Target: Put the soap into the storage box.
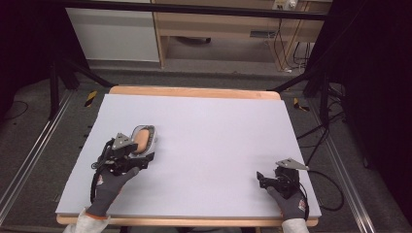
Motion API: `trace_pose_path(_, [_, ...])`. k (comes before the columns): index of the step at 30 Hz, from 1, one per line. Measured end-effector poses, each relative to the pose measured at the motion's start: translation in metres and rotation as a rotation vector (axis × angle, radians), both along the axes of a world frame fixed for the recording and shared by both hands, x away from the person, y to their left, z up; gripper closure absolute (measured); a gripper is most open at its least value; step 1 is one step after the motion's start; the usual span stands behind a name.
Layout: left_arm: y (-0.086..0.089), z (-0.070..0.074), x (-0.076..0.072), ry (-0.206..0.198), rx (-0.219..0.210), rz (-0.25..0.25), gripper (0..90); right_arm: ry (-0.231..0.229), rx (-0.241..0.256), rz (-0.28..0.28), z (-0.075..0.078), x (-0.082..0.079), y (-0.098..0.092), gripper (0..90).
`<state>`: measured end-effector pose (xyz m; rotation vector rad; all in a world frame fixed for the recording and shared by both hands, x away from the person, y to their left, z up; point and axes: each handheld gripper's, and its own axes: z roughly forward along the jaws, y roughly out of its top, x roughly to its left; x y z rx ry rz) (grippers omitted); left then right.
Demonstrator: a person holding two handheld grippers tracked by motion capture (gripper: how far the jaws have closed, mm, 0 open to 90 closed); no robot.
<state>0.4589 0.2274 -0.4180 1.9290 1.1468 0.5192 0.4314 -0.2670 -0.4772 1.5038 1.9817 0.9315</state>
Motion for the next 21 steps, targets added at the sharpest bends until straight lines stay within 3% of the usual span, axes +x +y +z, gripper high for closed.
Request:
trace_pose_path(6, [0.011, -0.009, -0.015, 0.002, -0.003, 0.013, 24.9, -0.005, 0.000, -0.013, 0.000, -0.001, -0.001, 10.8])
trace_pose_path(11, [0.022, -0.021, -0.026, -0.001, 0.021, 0.025, 24.7, -0.007, 0.001, -0.029, 0.000, -0.001, -0.003, 10.5])
trace_pose_path(18, [0.038, -0.037, -0.026, 0.028, 0.034, 0.075, 24.7, -0.012, -0.008, -0.037, 0.000, -0.002, -0.004, 10.3])
trace_pose_path(21, [0.043, -0.040, -0.024, 0.031, 0.065, 0.092, 25.2, -0.008, -0.005, -0.048, 0.000, -0.002, -0.005, 10.3])
